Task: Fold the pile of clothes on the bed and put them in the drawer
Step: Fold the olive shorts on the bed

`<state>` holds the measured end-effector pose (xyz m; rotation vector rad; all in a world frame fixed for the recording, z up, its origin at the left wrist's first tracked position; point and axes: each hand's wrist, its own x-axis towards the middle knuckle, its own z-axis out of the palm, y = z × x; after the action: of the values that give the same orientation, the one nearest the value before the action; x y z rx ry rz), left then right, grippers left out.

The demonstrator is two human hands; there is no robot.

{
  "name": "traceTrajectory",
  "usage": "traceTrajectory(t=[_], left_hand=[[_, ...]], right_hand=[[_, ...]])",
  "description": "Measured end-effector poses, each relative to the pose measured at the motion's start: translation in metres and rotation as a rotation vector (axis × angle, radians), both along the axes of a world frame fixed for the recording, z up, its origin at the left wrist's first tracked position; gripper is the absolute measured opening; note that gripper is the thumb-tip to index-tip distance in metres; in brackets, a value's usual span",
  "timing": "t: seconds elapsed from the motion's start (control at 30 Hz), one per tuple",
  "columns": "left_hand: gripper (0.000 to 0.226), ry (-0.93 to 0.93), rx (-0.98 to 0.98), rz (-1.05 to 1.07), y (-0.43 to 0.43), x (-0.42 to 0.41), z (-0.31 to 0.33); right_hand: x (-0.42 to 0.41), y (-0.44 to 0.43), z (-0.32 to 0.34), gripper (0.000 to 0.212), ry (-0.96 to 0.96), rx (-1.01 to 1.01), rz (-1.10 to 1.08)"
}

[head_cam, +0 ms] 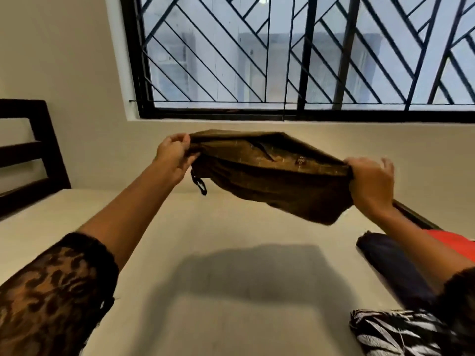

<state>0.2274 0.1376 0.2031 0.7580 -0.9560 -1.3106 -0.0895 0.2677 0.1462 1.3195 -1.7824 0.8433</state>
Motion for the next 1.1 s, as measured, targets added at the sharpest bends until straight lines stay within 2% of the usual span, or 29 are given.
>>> traceTrajectory(t=[0.07,0.13,0.17,0.2,0.27,0.33,0.4,0.47,0.5,0.53,0.63,0.7,0.77,0.87,0.93,0.97,1.0,1.07,1.1], left_hand=[[0.023,0.064,0.1,0.032,0.01,0.016,-0.041],[0.025,0.144,0.25,0.06,0.024,0.031,-0.097],[0.025,0.118,0.326,0.098,0.031,0.04,-0.13],[0.025,0.06,0.407,0.146,0.04,0.049,-0.164],[0.022,-0.09,0.586,0.231,0.06,0.07,-0.233],[0.015,-0.213,0.733,0.215,0.081,0.084,-0.287],[0.018,-0.367,0.766,0.182,0.092,0.091,-0.317],[0.026,-0.612,0.709,0.23,0.098,0.086,-0.325],[0.027,-0.786,0.676,0.283,0.1,0.081,-0.319],[0.028,-0.967,0.621,0.34,0.106,0.075,-0.314],[0.037,-1.317,0.123,0.427,0.123,0.053,-0.306],[0.05,-1.436,-0.166,0.283,0.131,0.04,-0.317],[0.073,-1.553,-0.335,0.024,0.136,0.034,-0.331],[0.101,-1.812,-0.342,-0.267,0.131,0.025,-0.339],[0.118,-1.863,-0.296,-0.298,0.123,0.02,-0.327],[0.117,-1.823,-0.279,-0.254,0.118,0.018,-0.32],[0.104,-1.713,-0.303,-0.159,0.111,0.017,-0.313],[0.062,-1.397,-0.38,0.064,0.089,0.016,-0.305],[0.048,-1.313,-0.445,0.19,0.08,0.019,-0.304]], right_hand=[[0.006,0.016,-0.043,0.03,0.114,0.04,0.052],[0.014,0.033,-0.097,0.057,0.157,0.167,0.087],[0.02,0.044,-0.127,0.061,0.145,0.26,0.103],[0.027,0.056,-0.157,0.056,0.157,0.362,0.114],[0.036,0.082,-0.21,0.029,0.224,0.582,0.133],[0.035,0.102,-0.252,0.034,0.221,0.84,0.103],[0.029,0.112,-0.275,0.039,0.122,1.027,0.057],[0.041,0.118,-0.266,0.053,0.054,1.092,0.011],[0.048,0.118,-0.255,0.052,-0.033,1.103,-0.007],[0.053,0.119,-0.254,0.049,-0.016,1.092,-0.037],[0.063,0.117,-0.247,0.043,-0.041,1.115,-0.082],[0.064,0.116,-0.242,0.036,-0.078,1.088,-0.152],[0.068,0.116,-0.238,0.029,-0.11,1.095,-0.211],[0.073,0.113,-0.237,0.03,-0.092,1.202,-0.286],[0.077,0.111,-0.234,0.032,-0.071,1.258,-0.307],[0.076,0.109,-0.23,0.03,-0.068,1.265,-0.322],[0.076,0.107,-0.225,0.027,-0.072,1.231,-0.322],[0.072,0.092,-0.216,0.02,-0.106,1.089,-0.273],[0.069,0.083,-0.214,0.019,-0.156,0.991,-0.23]])
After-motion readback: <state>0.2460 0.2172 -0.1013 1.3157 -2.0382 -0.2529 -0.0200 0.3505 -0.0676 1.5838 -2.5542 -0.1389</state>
